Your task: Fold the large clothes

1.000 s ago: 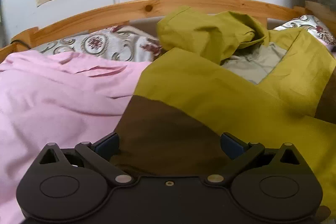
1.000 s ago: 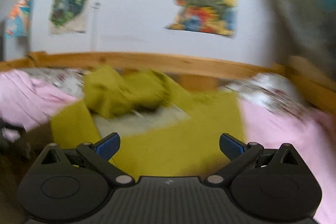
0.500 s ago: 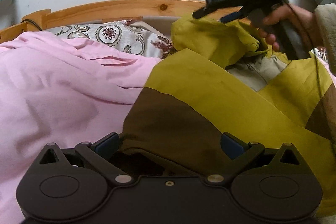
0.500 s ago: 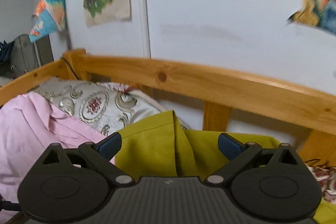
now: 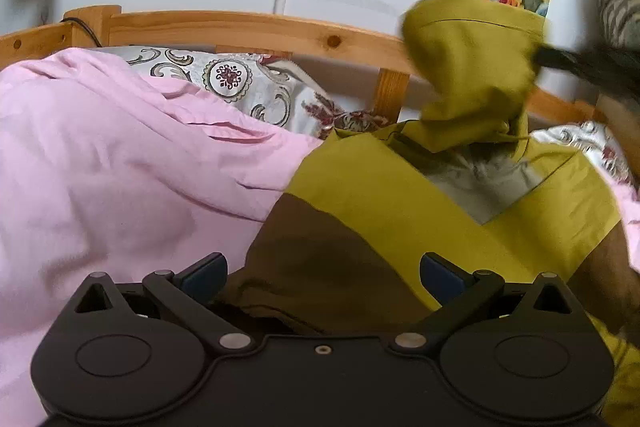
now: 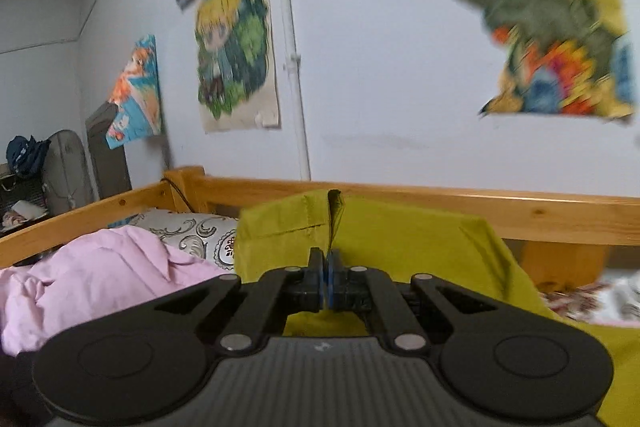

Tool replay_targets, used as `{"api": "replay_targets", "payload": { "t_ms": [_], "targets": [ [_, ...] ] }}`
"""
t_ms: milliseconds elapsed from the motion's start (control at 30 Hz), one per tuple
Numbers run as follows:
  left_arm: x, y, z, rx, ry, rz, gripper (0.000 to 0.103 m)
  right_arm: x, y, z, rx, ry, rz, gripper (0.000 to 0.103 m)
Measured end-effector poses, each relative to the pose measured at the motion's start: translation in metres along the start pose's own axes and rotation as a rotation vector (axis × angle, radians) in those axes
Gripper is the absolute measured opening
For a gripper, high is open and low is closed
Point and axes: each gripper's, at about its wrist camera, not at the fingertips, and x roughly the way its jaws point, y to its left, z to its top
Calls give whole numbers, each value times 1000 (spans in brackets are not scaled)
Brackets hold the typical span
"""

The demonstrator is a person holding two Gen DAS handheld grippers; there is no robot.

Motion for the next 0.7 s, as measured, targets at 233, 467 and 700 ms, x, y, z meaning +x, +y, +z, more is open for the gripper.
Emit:
{"api": "replay_targets", "payload": {
  "t_ms": [233,467,700],
  "targets": [
    [-18,3,7,-33,-56,-40,102,-80,44,-49,-59,15,-46,2],
    [-27,9,15,-123,-118,-105,102,-80,60,-117,-89,172,-89,2],
    [2,-17,21,-118,-87,-210,102,-113,46,-135,54,235,-134,22]
  ]
}}
